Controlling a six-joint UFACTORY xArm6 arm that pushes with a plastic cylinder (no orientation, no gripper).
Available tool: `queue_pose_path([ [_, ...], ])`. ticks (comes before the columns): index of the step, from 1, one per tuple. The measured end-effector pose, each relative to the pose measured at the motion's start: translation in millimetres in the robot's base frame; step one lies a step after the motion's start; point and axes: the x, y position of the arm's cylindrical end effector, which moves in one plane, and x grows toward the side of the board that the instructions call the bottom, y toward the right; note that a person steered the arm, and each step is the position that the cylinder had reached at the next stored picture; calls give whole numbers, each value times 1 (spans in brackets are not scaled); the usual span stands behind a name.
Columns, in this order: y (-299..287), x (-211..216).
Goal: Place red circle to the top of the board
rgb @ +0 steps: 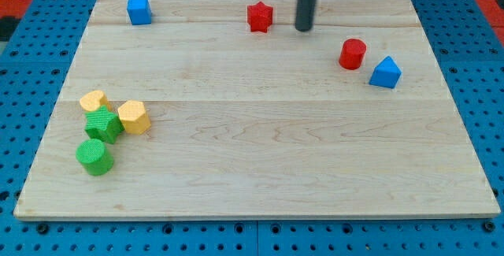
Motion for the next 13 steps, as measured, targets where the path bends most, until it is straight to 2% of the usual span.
queue_pose_path([
  [1, 22, 53],
  [2, 24, 65],
  [3, 65, 62],
  [4, 91, 40],
  [6, 91, -25],
  [11, 94, -44],
  [13, 93, -16],
])
